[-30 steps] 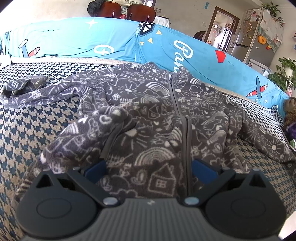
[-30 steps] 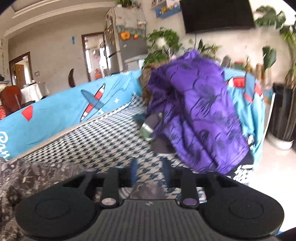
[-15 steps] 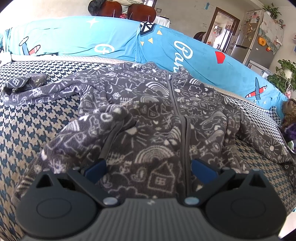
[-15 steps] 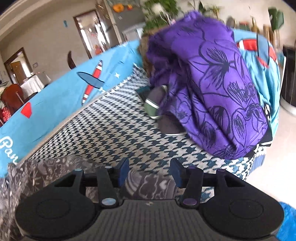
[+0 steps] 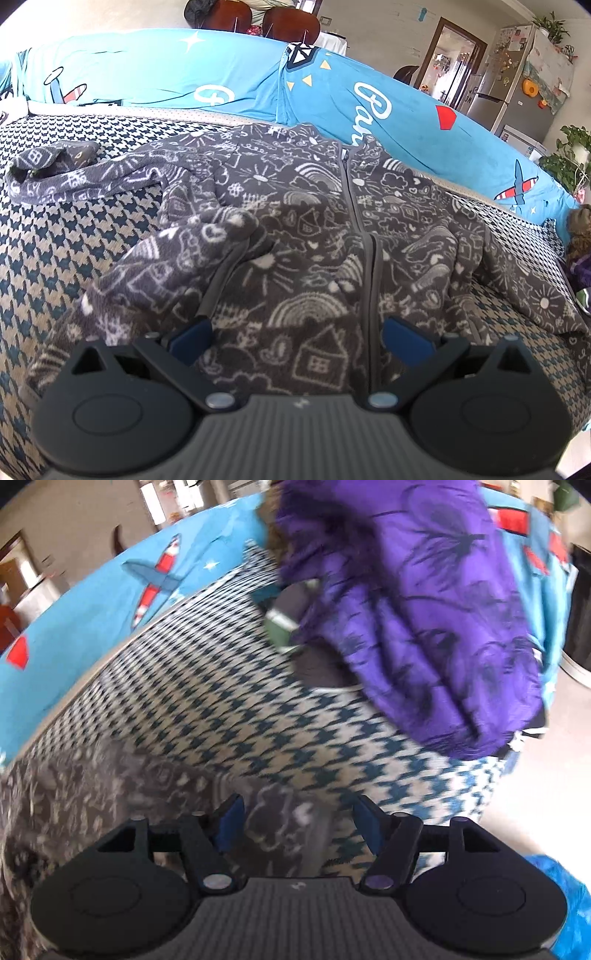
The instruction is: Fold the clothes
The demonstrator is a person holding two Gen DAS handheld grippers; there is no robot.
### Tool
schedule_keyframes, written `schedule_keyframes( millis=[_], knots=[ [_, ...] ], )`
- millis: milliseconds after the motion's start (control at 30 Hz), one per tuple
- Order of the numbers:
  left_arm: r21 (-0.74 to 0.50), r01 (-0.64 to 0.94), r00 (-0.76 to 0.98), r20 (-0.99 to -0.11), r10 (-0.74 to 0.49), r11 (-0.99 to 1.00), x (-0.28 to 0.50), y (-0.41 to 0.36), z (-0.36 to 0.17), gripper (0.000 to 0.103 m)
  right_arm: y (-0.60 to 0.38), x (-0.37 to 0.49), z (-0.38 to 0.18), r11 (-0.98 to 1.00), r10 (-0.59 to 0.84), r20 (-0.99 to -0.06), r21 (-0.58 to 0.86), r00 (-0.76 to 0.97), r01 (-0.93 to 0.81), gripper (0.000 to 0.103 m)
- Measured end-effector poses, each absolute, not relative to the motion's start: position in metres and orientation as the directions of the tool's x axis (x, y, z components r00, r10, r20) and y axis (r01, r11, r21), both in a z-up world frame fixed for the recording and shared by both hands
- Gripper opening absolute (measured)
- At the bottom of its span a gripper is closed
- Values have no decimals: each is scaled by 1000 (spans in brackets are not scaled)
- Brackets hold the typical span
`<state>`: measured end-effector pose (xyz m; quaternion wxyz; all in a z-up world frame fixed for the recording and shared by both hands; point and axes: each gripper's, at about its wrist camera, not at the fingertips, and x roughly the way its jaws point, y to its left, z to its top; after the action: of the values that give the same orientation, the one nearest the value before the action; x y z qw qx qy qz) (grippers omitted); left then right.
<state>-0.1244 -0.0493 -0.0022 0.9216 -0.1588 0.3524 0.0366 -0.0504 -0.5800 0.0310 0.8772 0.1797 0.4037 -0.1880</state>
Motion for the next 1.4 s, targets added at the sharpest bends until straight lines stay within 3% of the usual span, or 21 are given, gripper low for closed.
schedule_keyframes(
  millis=[33,67,100,167,333,400,533,767,1000,1400],
  knots=[
    [-267,-179,749,-661,-45,947,-124,-49,-2,103,-576,-48,30,875,-192,-770,147,609,462,47],
    [-268,-180,749,-661,-45,947,-125,-49,-2,103,-573,-46,31,884,-198,-754,140,627,447,20],
    [-268,-179,749,-661,-45,946,-125,-49,-2,103,-571,-45,33,890,-193,-740,144,645,432,16],
    [-271,-178,750,-660,-47,946,-125,-49,-2,103,-569,-44,39,895,-191,-705,160,683,415,16],
    [-269,-177,751,-659,-47,947,-125,-48,-2,103,-564,-61,74,842,-461,-458,45,760,538,16],
    [-264,-178,750,-660,-43,948,-124,-49,-3,103,-567,-63,77,815,-500,-435,55,748,577,17],
    [-259,-178,749,-661,-40,949,-124,-50,-3,103,-567,-71,77,795,-515,-432,82,740,601,44],
    [-274,-176,755,-654,-50,945,-126,-47,-2,103,-536,-75,84,847,-472,-366,64,802,528,70],
    [-279,-171,759,-649,-55,945,-132,-47,0,103,-497,-87,74,947,-184,-437,162,881,278,70],
    [-302,-164,768,-637,-70,939,-159,-38,7,103,-416,-114,24,971,193,-592,231,783,-64,70]
  ],
)
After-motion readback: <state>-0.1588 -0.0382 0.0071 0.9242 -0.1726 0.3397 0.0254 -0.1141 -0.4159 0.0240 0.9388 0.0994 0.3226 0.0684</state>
